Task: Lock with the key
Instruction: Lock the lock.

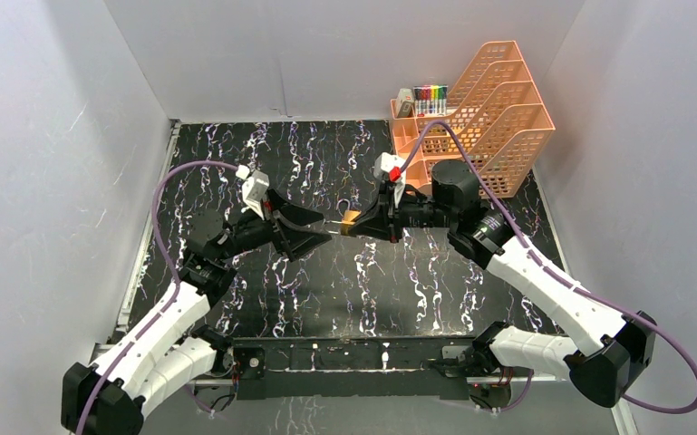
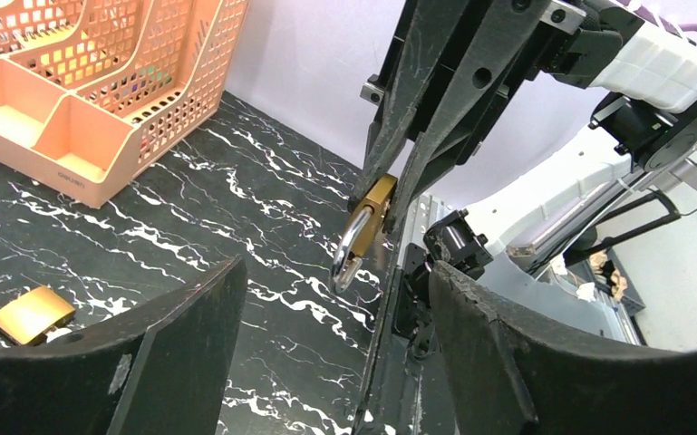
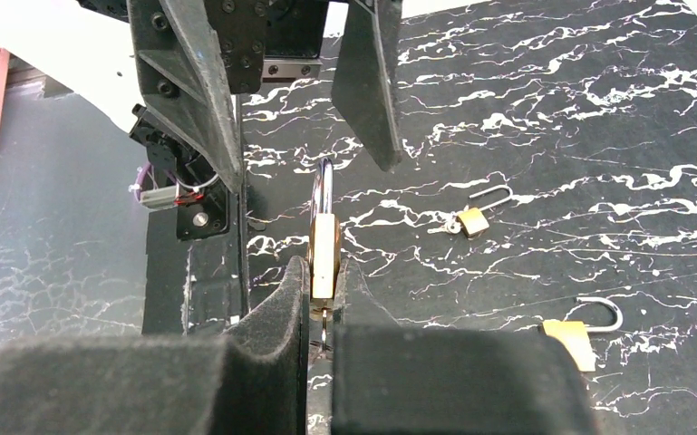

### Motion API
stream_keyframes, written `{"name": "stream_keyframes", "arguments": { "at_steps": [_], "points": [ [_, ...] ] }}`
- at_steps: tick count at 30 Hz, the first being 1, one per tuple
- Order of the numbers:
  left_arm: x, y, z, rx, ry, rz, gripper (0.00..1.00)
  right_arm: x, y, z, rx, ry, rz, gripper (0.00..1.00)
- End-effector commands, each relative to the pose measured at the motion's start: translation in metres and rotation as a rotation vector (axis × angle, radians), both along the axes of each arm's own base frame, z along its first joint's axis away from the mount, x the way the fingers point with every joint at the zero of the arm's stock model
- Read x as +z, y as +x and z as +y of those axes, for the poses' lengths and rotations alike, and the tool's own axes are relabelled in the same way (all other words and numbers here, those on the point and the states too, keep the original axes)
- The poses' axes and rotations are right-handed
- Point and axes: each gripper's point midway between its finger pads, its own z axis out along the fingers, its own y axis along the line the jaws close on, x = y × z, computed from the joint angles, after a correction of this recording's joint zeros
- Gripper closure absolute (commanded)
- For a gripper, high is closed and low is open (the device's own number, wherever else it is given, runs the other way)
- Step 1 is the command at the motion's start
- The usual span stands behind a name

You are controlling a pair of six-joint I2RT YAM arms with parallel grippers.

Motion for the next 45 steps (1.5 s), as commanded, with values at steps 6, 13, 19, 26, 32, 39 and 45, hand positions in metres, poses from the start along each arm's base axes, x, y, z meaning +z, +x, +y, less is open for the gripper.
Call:
{"name": "stream_keyframes", "arguments": {
  "at_steps": [6,13,19,26,32,39,45],
  "points": [
    [0.020,-0.008,-0.003,-0.068,-0.022,-0.073,0.59,0.036,-0.001,0.001,0.023,0.076,-0.060,1.00],
    [0.019,-0.005,-0.008,-0.098,-0.019,-0.053,0.80,0.035,-0.001,0.001,0.030,0.072,-0.054,1.00],
    [0.018,-0.008,-0.007,-0.104,-0.024,-0.070,1.00,0.032,-0.001,0.003,0.042,0.068,-0.044,1.00],
    [0.015,-0.014,-0.009,-0.148,-0.031,-0.068,1.00,0.030,0.002,0.006,0.051,0.072,-0.046,1.00],
    [0.010,-0.015,-0.012,-0.180,-0.039,-0.046,1.00,0.035,0.003,0.013,0.072,0.101,-0.018,1.00],
    [0.002,-0.014,-0.014,-0.189,-0.043,-0.013,1.00,0.040,0.004,0.021,0.109,0.126,-0.001,1.00],
    [-0.002,-0.013,-0.013,-0.182,-0.042,-0.009,1.00,0.041,0.004,0.026,0.129,0.135,0.027,1.00]
  ]
}}
